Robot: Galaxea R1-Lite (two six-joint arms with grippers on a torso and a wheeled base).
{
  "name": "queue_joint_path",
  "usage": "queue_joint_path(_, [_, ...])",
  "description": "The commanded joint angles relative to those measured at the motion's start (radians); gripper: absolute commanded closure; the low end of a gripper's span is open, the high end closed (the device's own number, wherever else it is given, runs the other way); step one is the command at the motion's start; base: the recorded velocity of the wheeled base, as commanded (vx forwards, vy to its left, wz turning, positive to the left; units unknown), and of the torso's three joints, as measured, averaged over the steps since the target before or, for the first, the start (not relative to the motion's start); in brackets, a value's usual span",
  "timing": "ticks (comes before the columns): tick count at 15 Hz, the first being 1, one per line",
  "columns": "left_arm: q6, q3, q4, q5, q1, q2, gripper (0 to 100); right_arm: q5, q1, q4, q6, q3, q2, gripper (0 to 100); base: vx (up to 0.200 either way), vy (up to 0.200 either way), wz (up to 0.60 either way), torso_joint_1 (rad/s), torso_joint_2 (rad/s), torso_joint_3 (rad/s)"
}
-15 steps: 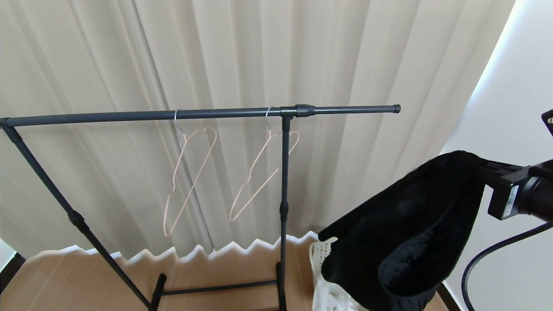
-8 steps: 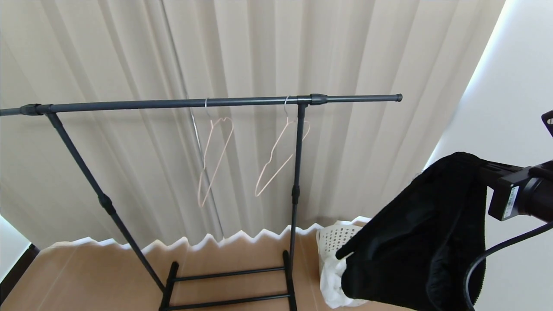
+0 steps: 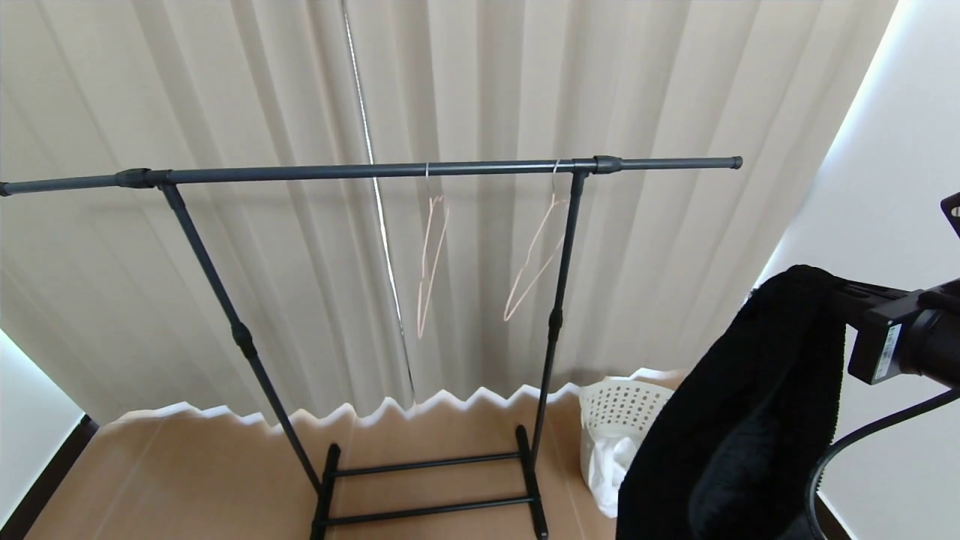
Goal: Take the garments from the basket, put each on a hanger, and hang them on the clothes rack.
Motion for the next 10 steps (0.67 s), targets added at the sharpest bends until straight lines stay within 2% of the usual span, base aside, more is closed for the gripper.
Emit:
queue_joint_path(1, [-0.002, 0.0, -0.001, 0.0, 0.001, 0.0, 0, 0.0, 0.003, 0.0, 0.0, 0.001, 0.002, 100, 0.0, 0.2, 0.0, -0.002, 0.0, 0.002])
queue_joint_path(3, [0.0, 0.0, -0.001, 0.0, 0.001, 0.0, 0, 0.0, 0.003, 0.0, -0.014, 0.003, 0.002, 100, 0.0, 0.2, 0.0, 0.002, 0.0, 0.002])
queue_joint_path(7, [-0.002, 0.0, -0.001, 0.0, 0.001, 0.0, 0, 0.0, 0.003, 0.0, -0.059, 0.023, -0.011, 100, 0.0, 0.0, 0.0, 0.0, 0.0, 0.0])
queue_joint_path(10, [0.0, 0.0, -0.001, 0.0, 0.001, 0.0, 0, 0.002, 0.003, -0.002, -0.057, 0.024, -0.012, 100, 0.0, 0.0, 0.0, 0.0, 0.0, 0.0])
